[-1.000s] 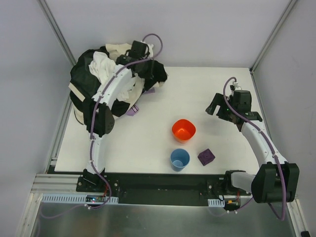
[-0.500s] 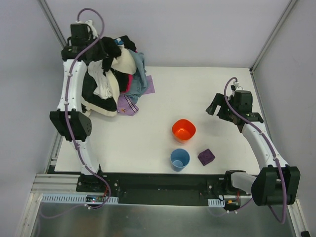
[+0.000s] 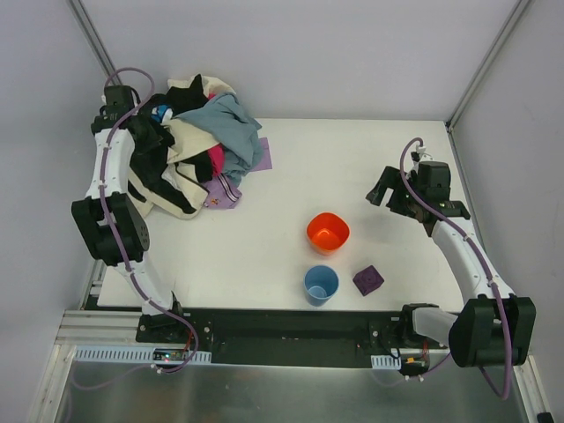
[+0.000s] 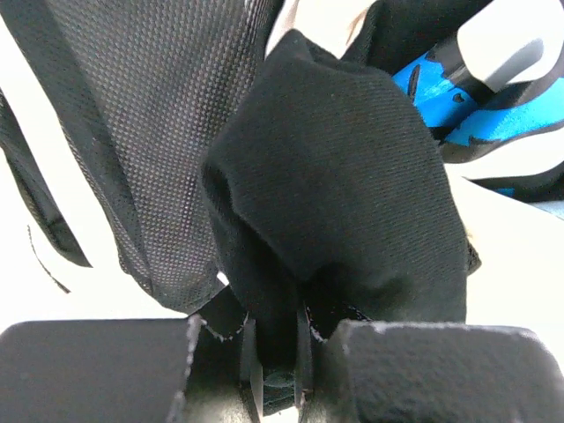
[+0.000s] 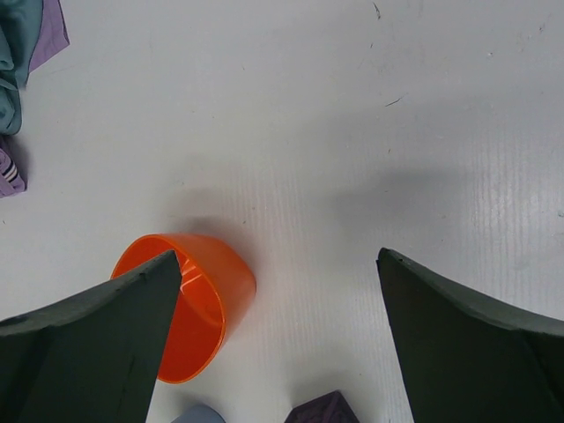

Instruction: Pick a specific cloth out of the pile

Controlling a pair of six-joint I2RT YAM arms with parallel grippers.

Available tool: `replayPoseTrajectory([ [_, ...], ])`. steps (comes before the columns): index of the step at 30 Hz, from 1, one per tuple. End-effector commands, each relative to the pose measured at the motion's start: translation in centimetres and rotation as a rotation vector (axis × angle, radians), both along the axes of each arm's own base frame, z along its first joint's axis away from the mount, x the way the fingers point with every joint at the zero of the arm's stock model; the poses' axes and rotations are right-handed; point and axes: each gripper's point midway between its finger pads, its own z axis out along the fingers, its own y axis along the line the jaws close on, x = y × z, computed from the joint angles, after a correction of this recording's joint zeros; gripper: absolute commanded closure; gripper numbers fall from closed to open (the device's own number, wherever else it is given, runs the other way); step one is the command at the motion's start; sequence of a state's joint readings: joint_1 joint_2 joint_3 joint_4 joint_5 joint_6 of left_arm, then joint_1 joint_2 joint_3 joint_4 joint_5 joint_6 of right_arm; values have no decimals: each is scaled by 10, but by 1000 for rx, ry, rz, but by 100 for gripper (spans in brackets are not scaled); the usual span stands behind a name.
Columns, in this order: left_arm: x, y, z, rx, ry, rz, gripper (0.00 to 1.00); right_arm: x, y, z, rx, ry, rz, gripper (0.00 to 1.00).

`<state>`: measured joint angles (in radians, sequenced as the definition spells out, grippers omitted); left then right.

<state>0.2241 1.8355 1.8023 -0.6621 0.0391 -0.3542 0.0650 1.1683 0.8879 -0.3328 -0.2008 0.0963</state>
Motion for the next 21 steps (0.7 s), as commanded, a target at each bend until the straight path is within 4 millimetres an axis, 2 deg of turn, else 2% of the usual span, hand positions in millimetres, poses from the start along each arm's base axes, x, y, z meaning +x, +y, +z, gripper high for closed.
replayPoseTrajectory([
  [1,-19,13,-53,7,151,55,100,3,3,9,19,-32,14,4],
  [5,-20,5,-88,-50,228,29,89,3,6,8,27,-26,20,4],
  [7,-18,-2,-95,-86,237,6,81,2,5,9,26,-26,18,4],
  [9,-16,-7,-93,-111,227,-14,69,1,5,9,19,-28,21,4],
  [10,-15,-9,-89,-117,215,-19,64,1,4,10,17,-30,21,4],
  [13,-16,-15,-71,-130,173,-36,39,0,4,10,14,-31,22,4],
  [16,-23,-20,-52,-130,133,-45,23,0,4,9,17,-29,23,4],
  [20,-35,-30,-22,-100,70,-60,13,0,5,8,22,-28,24,4],
  [21,-38,-33,-14,-94,51,-64,1,0,6,9,24,-29,25,4],
])
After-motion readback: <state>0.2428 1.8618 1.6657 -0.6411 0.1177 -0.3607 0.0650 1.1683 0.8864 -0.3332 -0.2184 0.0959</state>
